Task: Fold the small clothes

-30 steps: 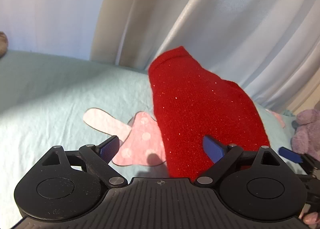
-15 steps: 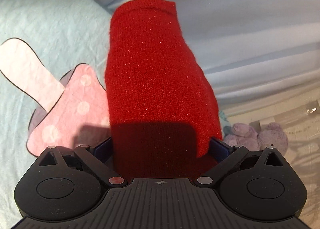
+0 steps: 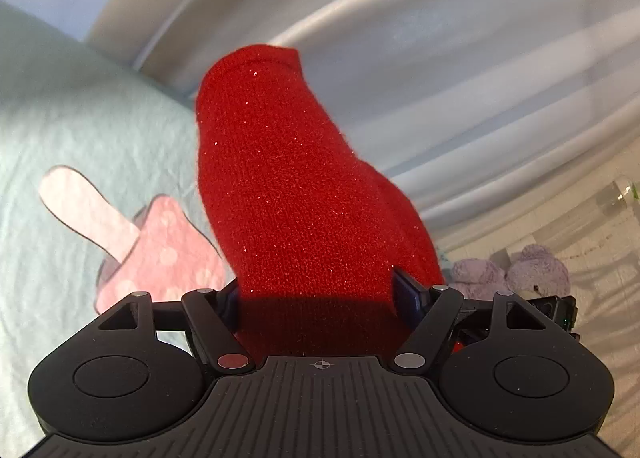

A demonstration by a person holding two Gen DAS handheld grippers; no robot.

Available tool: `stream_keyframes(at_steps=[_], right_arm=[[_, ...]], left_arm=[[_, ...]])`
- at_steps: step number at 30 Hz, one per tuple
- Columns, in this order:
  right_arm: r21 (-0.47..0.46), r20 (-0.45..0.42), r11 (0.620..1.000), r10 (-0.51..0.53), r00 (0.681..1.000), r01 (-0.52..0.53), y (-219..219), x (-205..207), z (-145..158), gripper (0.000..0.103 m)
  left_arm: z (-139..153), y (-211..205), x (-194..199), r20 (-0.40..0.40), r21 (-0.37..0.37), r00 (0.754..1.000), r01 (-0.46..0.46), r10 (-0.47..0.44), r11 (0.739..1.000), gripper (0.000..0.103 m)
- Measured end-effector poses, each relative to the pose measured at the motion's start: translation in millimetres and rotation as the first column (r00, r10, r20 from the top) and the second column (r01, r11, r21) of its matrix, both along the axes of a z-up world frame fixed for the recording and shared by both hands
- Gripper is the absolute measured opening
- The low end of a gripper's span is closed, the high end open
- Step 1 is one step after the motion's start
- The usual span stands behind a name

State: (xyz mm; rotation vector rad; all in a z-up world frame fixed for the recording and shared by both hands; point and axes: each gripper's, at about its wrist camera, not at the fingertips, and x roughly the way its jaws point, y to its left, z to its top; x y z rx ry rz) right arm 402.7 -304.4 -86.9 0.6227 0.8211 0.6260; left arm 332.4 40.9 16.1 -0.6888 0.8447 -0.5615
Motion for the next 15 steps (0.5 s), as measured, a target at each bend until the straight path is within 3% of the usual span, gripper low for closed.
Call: stream_keyframes(at_steps=[5, 7, 9, 10, 15], right_arm=[[0.034, 0.036, 0.997, 0.065, 0.997, -0.066, 33.7, -6.7, 7.2, 0.058], [0.034, 0.006, 0.999, 0.041, 0.999, -0.041, 44.2, -6.4, -1.6, 0.063], [-0.024, -0.046, 1.000, 0.001, 0.999, -0.002, 50.8, -10.1, -9.9, 0.070], [-0.062, -0.054, 0.998, -0.026, 0.998, 0.023, 51.7, -16.9, -11.2, 0.071], [0.005, -0.015, 0.994, -0.109, 0.994, 0.109, 23.1, -89.2, 2.7, 0.086]], left_arm=[[17.8, 23.8, -26.5, 0.051, 0.162, 0.995, -0.093, 0.086, 0.982, 0.083], [15.9, 28.4, -36.2, 0.049, 0.276, 0.989, -0.146, 0.138, 0.950, 0.080], [20.4, 27.1, -57.1, 0.110, 0.383, 0.986, -0.157, 0.124, 0.910, 0.077], [24.1, 26.9, -69.9, 0.144, 0.411, 0.984, -0.160, 0.109, 0.898, 0.077], [37.0, 23.9, -137.5, 0.237, 0.502, 0.970, -0.165, 0.049, 0.849, 0.083]])
